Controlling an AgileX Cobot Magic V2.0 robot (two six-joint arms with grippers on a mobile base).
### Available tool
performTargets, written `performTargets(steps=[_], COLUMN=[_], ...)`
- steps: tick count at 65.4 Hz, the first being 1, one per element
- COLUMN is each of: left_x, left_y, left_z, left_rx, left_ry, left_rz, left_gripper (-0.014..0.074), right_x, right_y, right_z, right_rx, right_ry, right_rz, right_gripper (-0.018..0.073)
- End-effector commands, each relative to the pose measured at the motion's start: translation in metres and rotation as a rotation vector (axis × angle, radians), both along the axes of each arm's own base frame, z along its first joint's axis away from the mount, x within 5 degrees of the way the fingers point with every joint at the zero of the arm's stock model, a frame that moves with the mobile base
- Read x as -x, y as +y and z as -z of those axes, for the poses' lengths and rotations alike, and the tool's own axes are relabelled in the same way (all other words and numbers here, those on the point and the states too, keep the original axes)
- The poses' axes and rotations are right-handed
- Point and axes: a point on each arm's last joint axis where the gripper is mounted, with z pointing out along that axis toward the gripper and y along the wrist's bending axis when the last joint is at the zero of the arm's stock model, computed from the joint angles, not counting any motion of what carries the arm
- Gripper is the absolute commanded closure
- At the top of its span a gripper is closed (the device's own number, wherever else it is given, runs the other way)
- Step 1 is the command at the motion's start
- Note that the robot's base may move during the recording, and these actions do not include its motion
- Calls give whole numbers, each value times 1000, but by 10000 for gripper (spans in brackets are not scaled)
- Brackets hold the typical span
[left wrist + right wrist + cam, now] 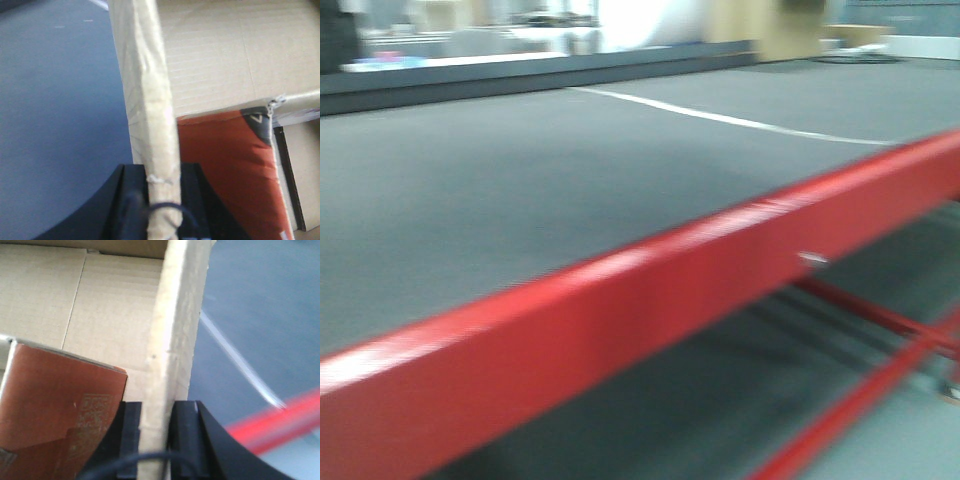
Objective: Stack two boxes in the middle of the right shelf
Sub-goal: 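Hold the boxes in both grippers while driving to the steel shelf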
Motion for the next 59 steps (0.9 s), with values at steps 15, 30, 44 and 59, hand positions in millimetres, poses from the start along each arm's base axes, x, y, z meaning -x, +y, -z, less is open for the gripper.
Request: performTargets(steps=[15, 30, 44, 59], left_x=[5, 5, 5, 5], left_y=[3, 3, 3, 3], left_z=[-9, -9, -9, -9], left_rx=[-2, -2, -2, -2], left_ry=[-61, -61, -61, -61], left_rz=[-11, -11, -11, -11], left_gripper=[708, 708, 708, 708], right_x=[0, 0, 0, 0], right_y=[-8, -8, -8, -8], right_z=[-10, -10, -10, -10], right_rx=[24, 24, 24, 24], right_ry=[-86, -86, -86, -86], right_rz=[44, 44, 44, 44], right_gripper=[712, 712, 712, 712])
